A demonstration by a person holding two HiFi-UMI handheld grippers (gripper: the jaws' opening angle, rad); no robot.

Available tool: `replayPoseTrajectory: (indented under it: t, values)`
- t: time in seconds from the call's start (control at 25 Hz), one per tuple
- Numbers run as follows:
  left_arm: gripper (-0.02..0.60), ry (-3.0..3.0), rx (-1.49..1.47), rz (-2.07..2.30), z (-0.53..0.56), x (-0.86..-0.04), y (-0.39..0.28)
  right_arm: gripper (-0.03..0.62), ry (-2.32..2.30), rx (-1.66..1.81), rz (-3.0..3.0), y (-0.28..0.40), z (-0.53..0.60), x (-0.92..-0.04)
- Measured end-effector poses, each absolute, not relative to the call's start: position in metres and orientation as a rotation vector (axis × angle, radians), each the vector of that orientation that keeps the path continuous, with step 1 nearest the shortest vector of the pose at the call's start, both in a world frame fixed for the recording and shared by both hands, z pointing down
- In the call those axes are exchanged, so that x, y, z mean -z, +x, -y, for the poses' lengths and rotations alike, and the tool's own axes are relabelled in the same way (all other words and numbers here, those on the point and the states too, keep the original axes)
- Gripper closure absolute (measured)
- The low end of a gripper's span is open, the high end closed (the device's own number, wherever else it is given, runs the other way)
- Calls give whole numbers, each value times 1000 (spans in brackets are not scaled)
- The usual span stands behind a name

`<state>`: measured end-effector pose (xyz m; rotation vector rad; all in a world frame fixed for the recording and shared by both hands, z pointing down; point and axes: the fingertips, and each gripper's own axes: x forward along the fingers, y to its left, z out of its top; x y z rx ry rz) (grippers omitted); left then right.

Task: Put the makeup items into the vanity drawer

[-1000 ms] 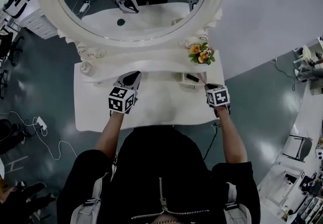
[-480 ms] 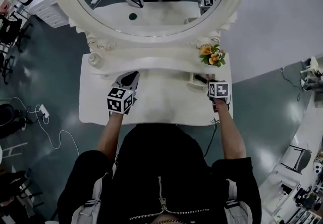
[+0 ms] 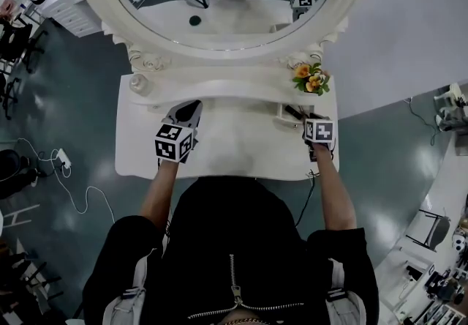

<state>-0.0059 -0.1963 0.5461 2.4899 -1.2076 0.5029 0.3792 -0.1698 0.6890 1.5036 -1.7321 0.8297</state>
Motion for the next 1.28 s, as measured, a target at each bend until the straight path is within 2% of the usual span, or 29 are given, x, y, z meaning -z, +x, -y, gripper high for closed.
replayPoseTrajectory:
  t: [0.08, 0.28, 0.76, 1.28]
  values:
    - [558, 2494, -503, 1203, 197, -546, -6, 503, 1529, -805, 1749, 378, 170, -683]
    - [558, 2501, -489, 1204, 201, -544, -9, 588, 1618, -801, 1902, 362, 171, -660]
    - [558, 2500, -461, 1243, 202, -537, -29, 589, 1468, -570, 2223, 273, 181, -608]
    - [558, 2321, -399, 1505, 175, -540, -139, 588, 1025, -347, 2435, 115, 202, -592]
